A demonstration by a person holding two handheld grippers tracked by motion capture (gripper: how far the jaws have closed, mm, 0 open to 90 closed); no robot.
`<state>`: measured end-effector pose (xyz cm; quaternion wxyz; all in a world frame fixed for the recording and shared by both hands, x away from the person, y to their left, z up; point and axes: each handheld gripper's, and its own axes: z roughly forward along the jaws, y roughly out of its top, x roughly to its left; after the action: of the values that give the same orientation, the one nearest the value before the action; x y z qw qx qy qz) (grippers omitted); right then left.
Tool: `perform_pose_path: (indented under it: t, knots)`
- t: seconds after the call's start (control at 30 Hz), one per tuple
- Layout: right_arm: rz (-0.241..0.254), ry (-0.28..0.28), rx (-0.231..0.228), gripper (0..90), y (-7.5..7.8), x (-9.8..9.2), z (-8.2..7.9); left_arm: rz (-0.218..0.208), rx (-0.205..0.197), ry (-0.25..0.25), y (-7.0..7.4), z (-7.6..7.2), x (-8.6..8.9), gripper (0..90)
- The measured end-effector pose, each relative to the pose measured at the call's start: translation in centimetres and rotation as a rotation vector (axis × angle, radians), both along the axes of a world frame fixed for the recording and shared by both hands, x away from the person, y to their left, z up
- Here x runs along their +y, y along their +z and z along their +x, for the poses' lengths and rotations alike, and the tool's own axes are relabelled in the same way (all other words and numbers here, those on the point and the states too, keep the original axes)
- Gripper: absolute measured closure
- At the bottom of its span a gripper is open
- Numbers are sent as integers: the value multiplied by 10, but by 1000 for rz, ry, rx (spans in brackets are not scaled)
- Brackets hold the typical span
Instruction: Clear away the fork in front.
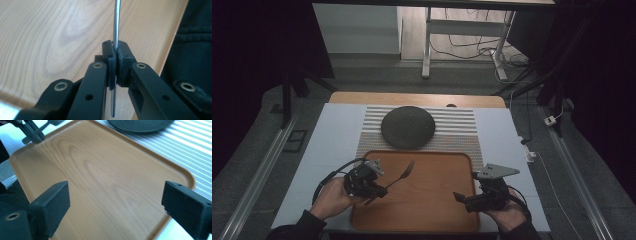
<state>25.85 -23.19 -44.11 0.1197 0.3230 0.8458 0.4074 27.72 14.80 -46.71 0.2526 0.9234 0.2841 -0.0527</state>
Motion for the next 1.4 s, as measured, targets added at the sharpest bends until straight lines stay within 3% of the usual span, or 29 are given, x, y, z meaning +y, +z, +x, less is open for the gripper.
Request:
perform_pose_path:
  t: [0.33,0.53,0.77,0.93,1.17,1.4]
  knots:
    - [10,-82,-15,7,-2,-20,-11,8,59,143,-8,-4,13,861]
    - [-10,-101,-19,7,-4,-28,-14,40,98,231,-14,-2,19,860]
    - [2,-107,-30,8,-3,-33,-17,79,157,328,-25,3,24,859]
    - [5,-101,-22,9,-3,-35,-17,103,185,352,-30,7,23,857]
    - [2,-96,-18,10,-3,-34,-17,158,195,360,-38,9,17,851]
    - [1,-94,-14,11,-3,-35,-17,119,218,374,-40,9,21,825]
